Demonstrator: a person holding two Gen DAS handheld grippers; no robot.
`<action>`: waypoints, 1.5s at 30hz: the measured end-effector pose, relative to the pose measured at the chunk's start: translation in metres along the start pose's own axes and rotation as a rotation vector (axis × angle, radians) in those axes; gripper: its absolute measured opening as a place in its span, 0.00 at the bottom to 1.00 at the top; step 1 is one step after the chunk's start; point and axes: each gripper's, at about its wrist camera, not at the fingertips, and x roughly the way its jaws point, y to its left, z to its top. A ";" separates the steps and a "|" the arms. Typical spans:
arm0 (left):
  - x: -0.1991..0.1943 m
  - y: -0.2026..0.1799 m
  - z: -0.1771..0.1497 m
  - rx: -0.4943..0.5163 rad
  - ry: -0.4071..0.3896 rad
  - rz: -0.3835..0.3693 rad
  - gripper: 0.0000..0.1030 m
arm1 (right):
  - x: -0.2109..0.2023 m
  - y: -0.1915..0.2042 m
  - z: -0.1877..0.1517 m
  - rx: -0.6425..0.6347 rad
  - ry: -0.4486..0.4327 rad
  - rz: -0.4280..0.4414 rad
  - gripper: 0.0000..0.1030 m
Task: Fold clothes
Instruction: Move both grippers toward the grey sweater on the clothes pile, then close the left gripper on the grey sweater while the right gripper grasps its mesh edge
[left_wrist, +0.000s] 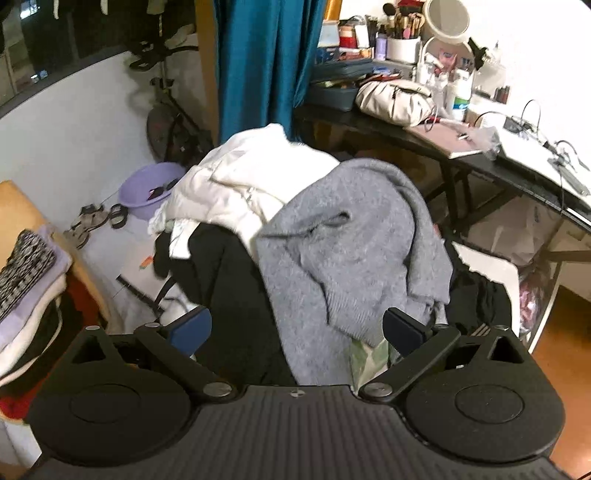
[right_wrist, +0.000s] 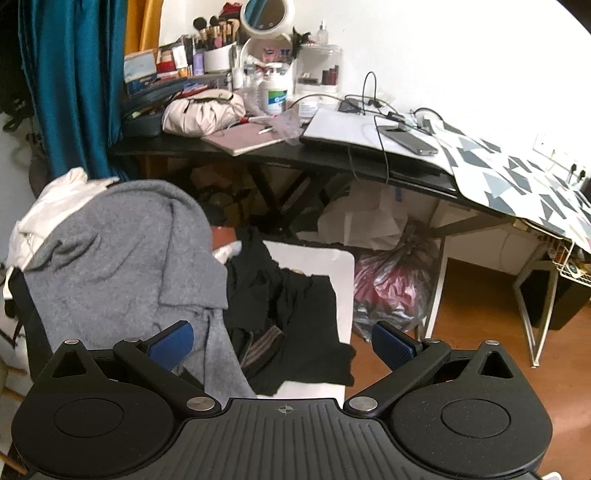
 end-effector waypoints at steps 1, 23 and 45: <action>0.002 0.002 0.002 0.002 -0.004 -0.010 0.98 | 0.001 0.004 0.002 0.005 -0.001 -0.001 0.99; 0.098 0.061 0.058 0.183 0.041 -0.065 0.98 | 0.052 0.099 0.030 0.124 0.058 -0.073 0.99; 0.159 0.068 0.066 0.430 0.066 -0.160 0.96 | 0.088 0.148 0.040 0.127 0.104 -0.182 0.99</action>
